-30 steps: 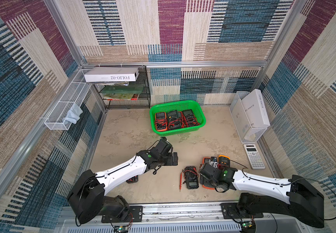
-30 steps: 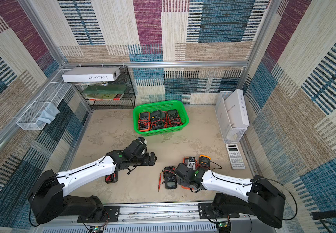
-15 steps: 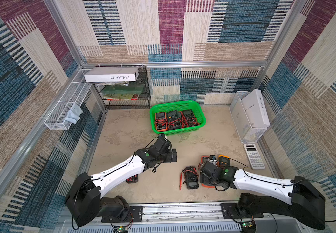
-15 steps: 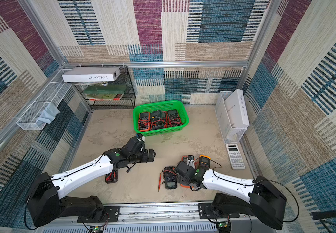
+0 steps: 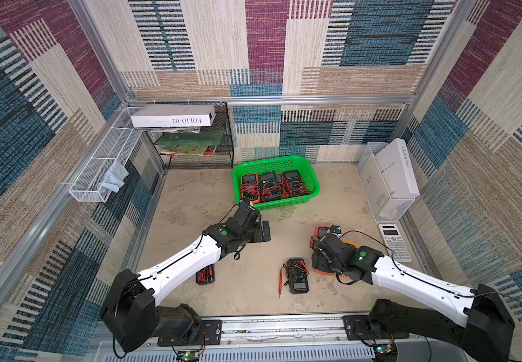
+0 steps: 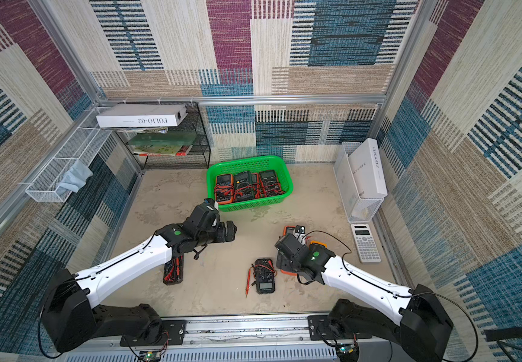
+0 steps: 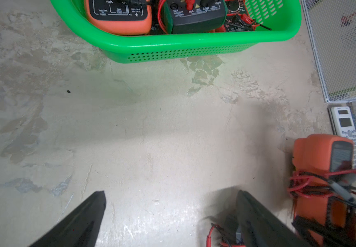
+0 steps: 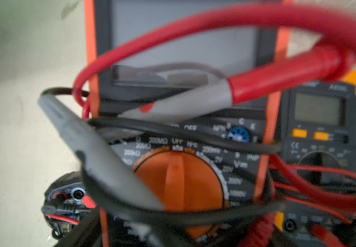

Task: Put the multimeter into the basket
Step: Pick up the multimeter from the center of the board, then place the multimeter in the basket.

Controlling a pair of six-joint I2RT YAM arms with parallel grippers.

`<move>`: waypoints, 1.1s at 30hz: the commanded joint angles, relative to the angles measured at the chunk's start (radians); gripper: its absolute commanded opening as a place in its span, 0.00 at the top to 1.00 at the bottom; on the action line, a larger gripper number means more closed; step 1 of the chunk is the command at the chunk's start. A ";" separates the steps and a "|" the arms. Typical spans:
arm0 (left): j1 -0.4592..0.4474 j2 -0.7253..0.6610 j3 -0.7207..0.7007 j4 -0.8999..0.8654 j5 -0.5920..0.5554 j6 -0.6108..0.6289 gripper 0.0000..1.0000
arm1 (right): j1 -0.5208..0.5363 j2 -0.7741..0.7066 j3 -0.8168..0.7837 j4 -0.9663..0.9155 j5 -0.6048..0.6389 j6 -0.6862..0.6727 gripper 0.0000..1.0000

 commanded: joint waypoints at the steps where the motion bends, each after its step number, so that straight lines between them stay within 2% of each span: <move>1: 0.031 0.005 0.018 -0.006 -0.008 0.030 0.00 | -0.052 0.015 0.055 0.050 0.019 -0.112 0.77; 9: 0.140 0.004 0.049 -0.023 0.038 0.075 0.00 | -0.176 0.140 0.241 0.109 -0.025 -0.284 0.78; 13: 0.166 0.005 0.057 -0.036 0.054 0.090 0.00 | -0.214 0.218 0.336 0.134 -0.053 -0.346 0.77; 25: 0.174 0.014 0.048 -0.051 0.113 0.090 0.00 | -0.312 0.490 0.647 0.192 -0.128 -0.483 0.77; 33: 0.174 0.009 0.038 -0.059 0.139 0.081 0.00 | -0.359 0.713 0.902 0.146 -0.179 -0.555 0.78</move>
